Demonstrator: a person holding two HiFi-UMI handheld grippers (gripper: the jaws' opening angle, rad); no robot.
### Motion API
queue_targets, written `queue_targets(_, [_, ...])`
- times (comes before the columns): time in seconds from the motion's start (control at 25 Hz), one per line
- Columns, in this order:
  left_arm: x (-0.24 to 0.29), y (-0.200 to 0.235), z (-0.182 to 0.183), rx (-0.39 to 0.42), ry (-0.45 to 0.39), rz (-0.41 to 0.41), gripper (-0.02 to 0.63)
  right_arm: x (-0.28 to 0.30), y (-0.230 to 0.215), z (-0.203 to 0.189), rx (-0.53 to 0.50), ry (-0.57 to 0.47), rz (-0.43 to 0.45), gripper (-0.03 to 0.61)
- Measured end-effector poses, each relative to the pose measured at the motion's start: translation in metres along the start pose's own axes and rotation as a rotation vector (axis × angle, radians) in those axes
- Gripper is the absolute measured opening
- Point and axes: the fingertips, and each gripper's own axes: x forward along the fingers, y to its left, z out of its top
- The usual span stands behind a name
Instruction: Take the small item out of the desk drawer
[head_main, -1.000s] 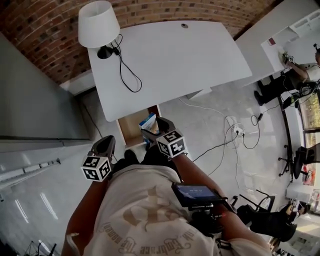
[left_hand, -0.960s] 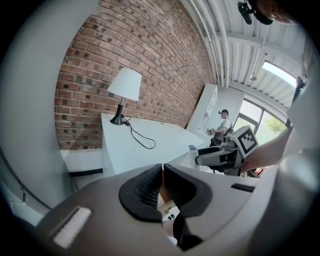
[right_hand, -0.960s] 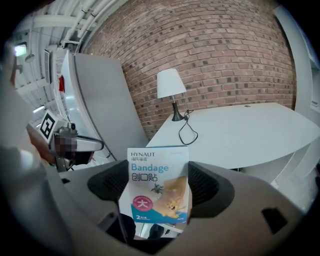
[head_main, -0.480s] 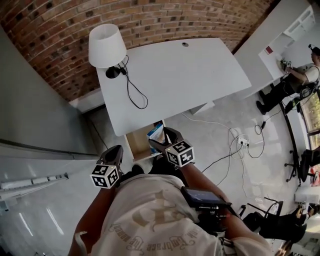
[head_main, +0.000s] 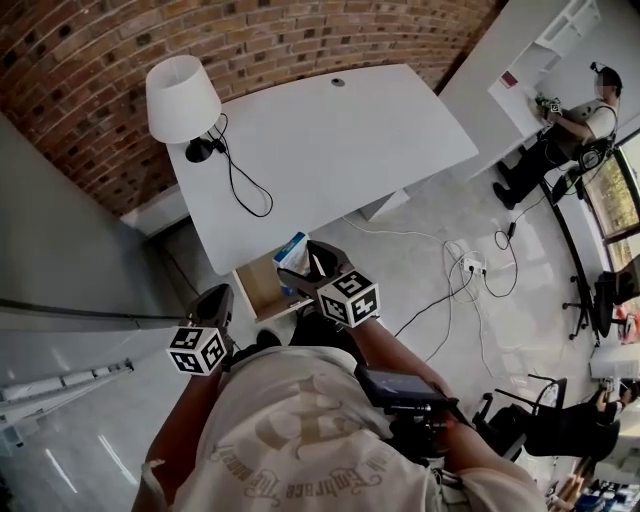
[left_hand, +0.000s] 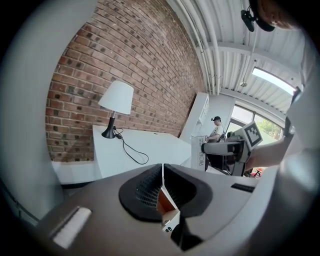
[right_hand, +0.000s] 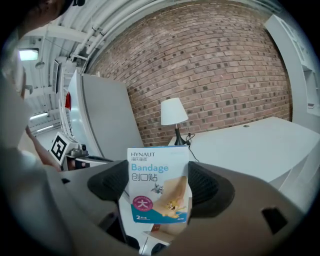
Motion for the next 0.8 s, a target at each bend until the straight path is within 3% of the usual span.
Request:
queue_targets(0.28, [0.001, -0.01, 0.001, 0.042, 0.028, -0.042, 0.014, -0.019, 0.004, 0.004, 0.062, -0.085, 0.002, 0.351])
queue_targets(0.8, [0.003, -0.008, 0.001, 0.054, 0.048, -0.078, 0.014, -0.028, 0.006, 0.007, 0.06, -0.145, -0.045, 0.351])
